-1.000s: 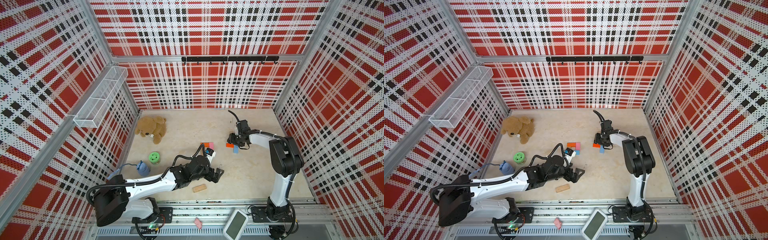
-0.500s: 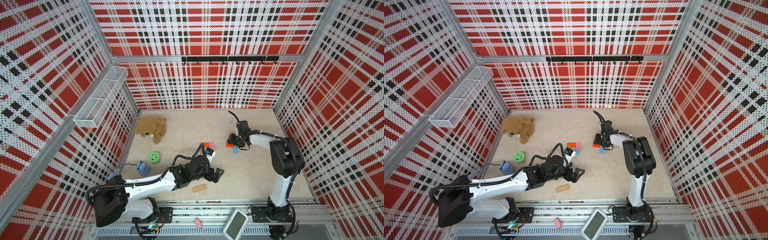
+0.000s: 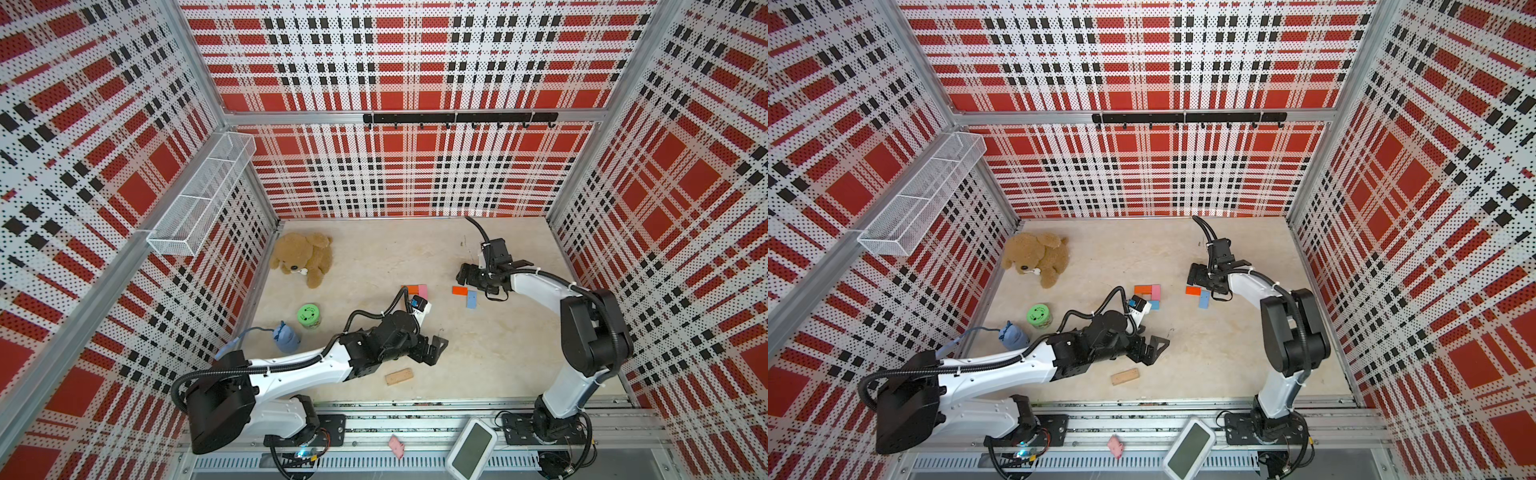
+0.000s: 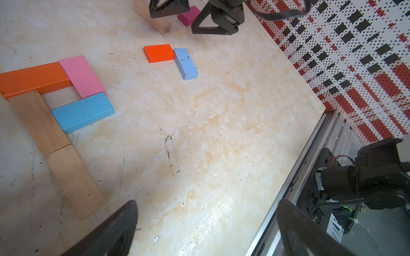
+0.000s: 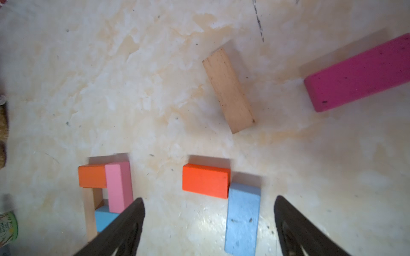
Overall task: Assemble the letter p with building blocks
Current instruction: Adjust the building block at the center of the board.
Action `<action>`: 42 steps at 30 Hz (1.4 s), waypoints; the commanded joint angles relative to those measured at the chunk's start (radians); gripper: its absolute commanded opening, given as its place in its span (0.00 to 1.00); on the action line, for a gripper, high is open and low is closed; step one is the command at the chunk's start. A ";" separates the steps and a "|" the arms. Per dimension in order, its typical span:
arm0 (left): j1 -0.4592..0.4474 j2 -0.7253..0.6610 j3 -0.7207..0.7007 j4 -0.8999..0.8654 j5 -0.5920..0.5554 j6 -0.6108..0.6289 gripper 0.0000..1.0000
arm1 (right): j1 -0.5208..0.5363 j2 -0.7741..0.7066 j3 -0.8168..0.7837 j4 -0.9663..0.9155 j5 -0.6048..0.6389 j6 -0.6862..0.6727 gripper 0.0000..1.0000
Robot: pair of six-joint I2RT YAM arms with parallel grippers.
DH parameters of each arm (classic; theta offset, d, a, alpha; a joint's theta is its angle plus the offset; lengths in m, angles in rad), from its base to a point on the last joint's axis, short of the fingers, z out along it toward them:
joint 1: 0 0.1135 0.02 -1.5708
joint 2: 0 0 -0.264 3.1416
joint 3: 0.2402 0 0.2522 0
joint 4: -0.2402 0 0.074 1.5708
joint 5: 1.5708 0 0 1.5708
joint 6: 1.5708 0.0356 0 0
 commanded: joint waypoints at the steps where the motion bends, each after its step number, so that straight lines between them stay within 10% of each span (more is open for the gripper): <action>1: 0.003 -0.031 0.016 0.001 -0.006 0.012 1.00 | -0.003 -0.028 -0.047 0.010 0.017 0.036 0.98; 30: 0.000 -0.043 0.012 -0.002 -0.019 0.011 0.99 | -0.007 0.126 -0.022 0.054 -0.131 0.057 1.00; 42: -0.002 -0.049 0.015 -0.004 -0.023 -0.001 0.99 | -0.006 0.075 0.093 -0.031 0.075 -0.045 0.93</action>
